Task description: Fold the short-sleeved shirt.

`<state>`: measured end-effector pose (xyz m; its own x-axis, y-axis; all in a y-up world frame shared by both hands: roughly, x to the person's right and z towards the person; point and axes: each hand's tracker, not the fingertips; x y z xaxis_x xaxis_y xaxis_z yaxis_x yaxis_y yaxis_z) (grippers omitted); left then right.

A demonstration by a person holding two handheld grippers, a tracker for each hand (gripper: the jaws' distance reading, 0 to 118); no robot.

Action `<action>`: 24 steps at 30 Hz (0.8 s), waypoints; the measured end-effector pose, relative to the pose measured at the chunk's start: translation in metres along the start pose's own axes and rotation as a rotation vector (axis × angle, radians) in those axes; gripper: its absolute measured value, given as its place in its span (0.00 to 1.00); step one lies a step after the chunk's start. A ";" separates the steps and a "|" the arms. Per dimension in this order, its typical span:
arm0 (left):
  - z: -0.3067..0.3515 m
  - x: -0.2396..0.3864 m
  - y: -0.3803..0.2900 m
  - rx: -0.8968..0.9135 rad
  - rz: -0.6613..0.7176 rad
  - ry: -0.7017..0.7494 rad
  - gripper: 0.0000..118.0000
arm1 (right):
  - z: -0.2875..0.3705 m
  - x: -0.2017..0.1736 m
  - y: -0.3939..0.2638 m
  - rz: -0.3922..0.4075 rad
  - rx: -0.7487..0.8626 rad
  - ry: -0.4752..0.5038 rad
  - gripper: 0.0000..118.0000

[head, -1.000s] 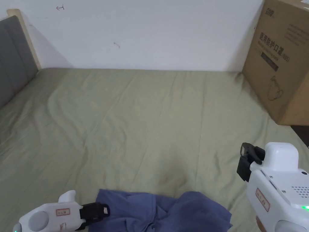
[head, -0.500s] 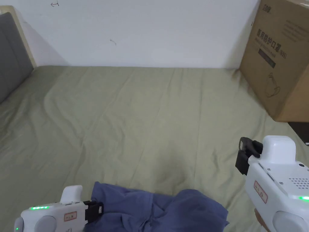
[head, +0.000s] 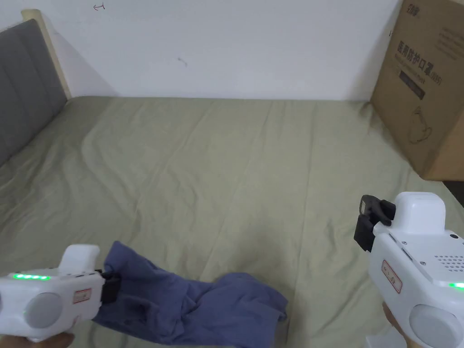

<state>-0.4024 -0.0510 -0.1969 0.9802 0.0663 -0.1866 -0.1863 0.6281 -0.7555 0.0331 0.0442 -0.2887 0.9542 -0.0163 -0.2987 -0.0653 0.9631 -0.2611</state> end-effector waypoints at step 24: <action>-0.123 0.249 -0.019 -0.286 -0.209 -0.138 0.17 | 0.017 0.028 -0.011 -0.006 0.000 -0.051 0.00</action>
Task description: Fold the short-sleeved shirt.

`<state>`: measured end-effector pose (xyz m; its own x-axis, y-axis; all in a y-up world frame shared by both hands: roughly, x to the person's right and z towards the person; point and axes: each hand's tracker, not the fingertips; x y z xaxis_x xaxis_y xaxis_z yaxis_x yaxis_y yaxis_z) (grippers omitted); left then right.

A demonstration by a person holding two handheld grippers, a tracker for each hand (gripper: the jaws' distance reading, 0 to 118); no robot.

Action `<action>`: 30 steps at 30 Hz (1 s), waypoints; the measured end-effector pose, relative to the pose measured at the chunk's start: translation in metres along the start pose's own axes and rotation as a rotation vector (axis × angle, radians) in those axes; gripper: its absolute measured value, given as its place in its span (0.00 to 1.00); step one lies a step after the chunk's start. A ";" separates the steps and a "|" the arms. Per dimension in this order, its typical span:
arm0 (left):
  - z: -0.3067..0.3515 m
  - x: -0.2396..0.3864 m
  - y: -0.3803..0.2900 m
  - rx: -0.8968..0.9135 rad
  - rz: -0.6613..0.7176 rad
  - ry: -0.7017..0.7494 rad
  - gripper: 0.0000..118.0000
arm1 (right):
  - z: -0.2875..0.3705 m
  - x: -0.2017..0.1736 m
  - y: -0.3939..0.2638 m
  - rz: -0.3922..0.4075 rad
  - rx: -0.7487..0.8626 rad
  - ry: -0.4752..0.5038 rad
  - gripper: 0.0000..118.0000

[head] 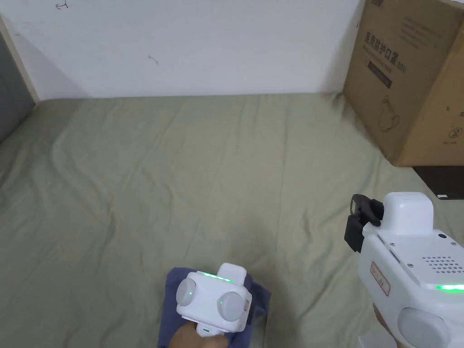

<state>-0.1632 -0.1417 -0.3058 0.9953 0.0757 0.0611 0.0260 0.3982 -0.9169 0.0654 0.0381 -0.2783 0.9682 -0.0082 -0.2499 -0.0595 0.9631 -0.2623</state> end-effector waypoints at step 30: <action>0.069 -0.051 -0.031 0.432 0.117 -0.124 0.00 | 0.007 -0.005 0.007 -0.009 0.026 0.016 0.00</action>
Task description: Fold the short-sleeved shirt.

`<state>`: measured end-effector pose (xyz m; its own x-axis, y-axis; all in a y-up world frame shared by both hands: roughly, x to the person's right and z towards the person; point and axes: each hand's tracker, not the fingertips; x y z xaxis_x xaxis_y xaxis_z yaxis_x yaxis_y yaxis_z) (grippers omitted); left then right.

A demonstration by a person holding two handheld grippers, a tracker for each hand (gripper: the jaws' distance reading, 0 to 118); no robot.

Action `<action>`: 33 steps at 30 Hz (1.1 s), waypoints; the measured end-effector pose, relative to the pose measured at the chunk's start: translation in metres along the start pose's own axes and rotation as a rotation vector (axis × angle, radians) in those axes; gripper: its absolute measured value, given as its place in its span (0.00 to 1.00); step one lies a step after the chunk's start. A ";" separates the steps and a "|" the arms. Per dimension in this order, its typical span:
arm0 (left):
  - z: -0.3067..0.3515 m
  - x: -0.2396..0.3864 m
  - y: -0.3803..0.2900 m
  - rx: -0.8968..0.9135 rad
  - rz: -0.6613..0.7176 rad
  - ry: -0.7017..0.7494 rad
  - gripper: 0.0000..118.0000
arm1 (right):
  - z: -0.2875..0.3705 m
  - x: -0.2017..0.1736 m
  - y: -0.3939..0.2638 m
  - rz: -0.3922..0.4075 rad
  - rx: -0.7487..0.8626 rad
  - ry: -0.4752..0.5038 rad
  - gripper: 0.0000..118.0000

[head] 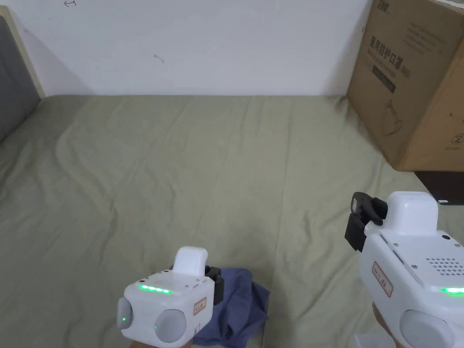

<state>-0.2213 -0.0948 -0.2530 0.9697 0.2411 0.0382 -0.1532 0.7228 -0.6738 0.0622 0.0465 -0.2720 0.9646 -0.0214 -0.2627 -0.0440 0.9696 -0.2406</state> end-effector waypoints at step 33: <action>0.048 0.029 0.044 0.270 -0.142 0.009 0.00 | 0.006 0.004 0.020 0.009 0.038 0.004 0.00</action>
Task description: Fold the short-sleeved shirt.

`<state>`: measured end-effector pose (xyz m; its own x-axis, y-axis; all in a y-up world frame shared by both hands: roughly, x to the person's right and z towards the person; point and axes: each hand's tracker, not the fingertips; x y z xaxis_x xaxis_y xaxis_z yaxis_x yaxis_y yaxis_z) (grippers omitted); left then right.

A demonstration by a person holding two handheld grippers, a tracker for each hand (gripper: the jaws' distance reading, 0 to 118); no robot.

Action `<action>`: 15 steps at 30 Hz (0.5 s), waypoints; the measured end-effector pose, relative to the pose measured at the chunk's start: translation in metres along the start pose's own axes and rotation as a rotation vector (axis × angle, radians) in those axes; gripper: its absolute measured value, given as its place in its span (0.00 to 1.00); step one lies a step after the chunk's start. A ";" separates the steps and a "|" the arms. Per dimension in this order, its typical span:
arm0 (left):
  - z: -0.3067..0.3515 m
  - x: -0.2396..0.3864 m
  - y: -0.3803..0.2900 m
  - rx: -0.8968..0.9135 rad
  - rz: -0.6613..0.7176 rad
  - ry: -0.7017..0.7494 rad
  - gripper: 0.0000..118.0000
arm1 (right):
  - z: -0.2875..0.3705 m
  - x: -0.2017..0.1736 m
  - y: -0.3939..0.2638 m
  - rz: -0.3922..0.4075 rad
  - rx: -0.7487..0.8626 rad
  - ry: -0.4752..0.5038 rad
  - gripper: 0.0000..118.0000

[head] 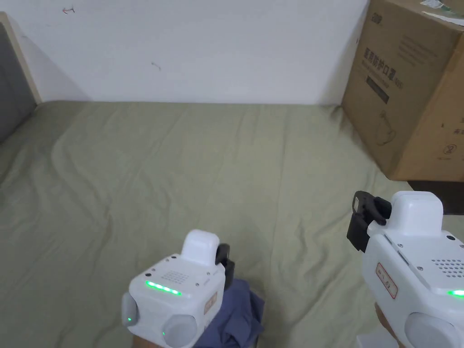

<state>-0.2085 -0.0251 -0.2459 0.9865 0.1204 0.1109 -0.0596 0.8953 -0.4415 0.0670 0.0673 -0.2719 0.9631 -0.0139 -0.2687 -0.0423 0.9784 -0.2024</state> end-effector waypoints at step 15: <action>0.091 -0.073 0.067 0.274 -0.059 0.283 0.00 | 0.010 -0.047 0.021 0.028 0.102 0.039 0.00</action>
<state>-0.2986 0.0654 -0.2031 0.9902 -0.0232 -0.1375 -0.0025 0.9830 -0.1834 0.0237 0.0905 -0.2543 0.9506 0.0080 -0.3102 -0.0402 0.9944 -0.0974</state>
